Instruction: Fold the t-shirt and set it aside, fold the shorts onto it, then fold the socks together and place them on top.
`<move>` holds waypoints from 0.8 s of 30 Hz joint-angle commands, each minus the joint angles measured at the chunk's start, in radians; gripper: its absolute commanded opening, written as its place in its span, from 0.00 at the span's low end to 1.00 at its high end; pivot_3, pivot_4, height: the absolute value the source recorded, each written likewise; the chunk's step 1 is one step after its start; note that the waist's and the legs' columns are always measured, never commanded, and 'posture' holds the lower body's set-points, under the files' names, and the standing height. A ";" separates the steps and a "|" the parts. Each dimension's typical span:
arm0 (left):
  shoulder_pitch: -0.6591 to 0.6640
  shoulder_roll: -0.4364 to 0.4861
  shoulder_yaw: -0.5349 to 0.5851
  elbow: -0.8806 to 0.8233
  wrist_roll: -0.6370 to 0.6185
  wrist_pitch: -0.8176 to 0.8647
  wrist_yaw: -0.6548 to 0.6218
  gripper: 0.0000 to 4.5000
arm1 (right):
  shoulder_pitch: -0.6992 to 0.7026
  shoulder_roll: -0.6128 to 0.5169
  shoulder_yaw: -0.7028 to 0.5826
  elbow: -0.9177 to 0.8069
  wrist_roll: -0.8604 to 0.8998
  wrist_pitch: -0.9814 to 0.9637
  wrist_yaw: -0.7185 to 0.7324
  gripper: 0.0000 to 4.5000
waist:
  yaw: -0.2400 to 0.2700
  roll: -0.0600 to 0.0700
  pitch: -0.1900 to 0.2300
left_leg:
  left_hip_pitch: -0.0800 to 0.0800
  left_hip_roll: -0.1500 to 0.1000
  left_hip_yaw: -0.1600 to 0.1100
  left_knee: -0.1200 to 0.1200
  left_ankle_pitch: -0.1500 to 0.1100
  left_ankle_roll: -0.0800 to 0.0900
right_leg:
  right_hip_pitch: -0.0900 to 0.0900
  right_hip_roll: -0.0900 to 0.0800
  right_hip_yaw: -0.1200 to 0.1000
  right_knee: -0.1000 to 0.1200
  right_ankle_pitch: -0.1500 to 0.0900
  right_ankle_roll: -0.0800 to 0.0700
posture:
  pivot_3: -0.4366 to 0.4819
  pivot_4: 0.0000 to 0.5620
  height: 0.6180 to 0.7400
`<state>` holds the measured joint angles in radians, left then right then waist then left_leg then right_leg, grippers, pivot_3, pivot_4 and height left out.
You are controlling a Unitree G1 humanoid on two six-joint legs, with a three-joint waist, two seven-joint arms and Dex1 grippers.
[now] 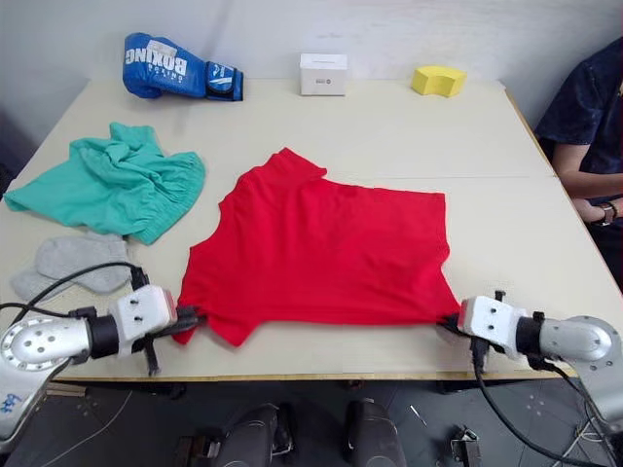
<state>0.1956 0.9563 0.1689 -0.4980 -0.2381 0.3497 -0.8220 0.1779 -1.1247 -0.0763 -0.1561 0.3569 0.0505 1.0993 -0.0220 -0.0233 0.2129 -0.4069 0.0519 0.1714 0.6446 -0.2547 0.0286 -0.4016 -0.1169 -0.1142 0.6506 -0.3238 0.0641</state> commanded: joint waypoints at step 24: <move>-1.096 -0.068 -0.528 0.880 0.192 -0.150 -0.600 0.00 | -0.081 0.011 -0.123 0.128 0.149 0.351 0.172 0.00 | 0.021 0.001 -0.002 | -0.001 0.003 0.003 0.005 -0.002 0.003 | 0.003 0.006 -0.003 -0.007 0.004 -0.001 | 0.48 0.27 1.00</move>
<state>-0.8741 0.8819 -0.3638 0.2996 -0.0913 0.2423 -1.4126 0.0966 -1.1215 -0.1970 -0.0610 0.5332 0.4007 1.2745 -0.0008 -0.0223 0.2107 -0.4087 0.0552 0.1744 0.6500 -0.2572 0.0313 -0.3992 -0.1105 -0.1175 0.6436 -0.3195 0.0629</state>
